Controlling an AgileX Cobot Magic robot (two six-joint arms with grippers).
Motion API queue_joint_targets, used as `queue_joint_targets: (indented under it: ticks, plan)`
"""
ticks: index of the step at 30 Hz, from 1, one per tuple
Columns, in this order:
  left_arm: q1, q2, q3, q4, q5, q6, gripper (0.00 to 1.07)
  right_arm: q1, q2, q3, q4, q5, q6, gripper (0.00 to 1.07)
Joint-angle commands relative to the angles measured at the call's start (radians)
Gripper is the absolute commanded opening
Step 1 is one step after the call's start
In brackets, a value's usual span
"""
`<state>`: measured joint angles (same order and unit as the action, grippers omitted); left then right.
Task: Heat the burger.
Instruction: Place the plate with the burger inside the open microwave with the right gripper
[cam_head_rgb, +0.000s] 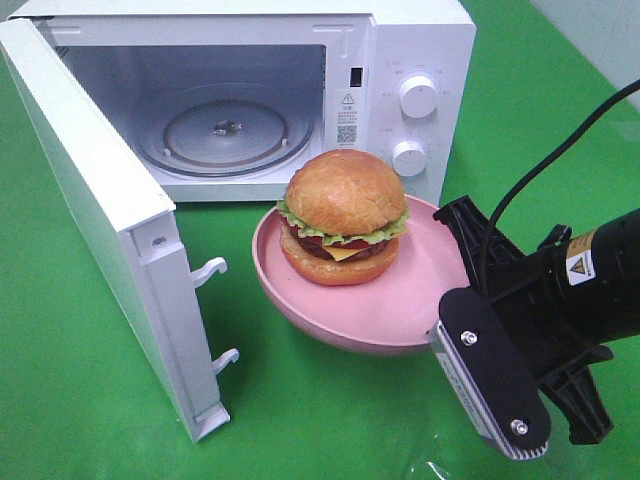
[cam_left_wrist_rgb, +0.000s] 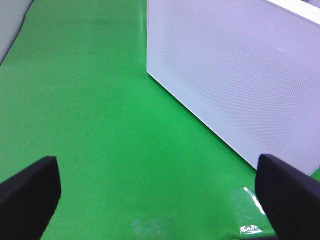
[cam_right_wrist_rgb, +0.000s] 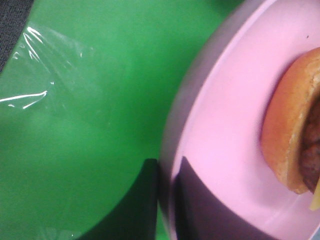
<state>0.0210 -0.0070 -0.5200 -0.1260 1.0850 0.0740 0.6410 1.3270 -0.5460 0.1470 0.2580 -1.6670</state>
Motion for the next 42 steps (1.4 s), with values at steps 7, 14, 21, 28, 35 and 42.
queue_joint_targets:
  ticks: [7,14,21,28,35,42]
  plan:
    - [-0.005,-0.015,0.004,-0.001,-0.014,0.001,0.98,0.0,-0.012,-0.089,-0.072,0.044,0.04,0.0]
    - [-0.005,-0.015,0.004,-0.001,-0.014,0.001,0.98,0.0,-0.012,-0.154,-0.108,0.125,0.069,0.0]
    - [-0.005,-0.015,0.004,-0.001,-0.014,0.001,0.98,0.0,-0.012,-0.174,-0.109,0.158,0.069,0.0]
    - [-0.005,-0.015,0.004,-0.001,-0.014,0.001,0.98,0.0,0.04,-0.23,-0.11,0.171,0.07,0.0]
    - [-0.005,-0.015,0.004,-0.001,-0.014,0.001,0.98,0.0,0.129,-0.295,-0.109,0.165,0.07,0.0]
    - [-0.005,-0.015,0.004,-0.001,-0.014,0.001,0.98,0.015,0.169,-0.331,-0.111,0.149,0.073,0.0]
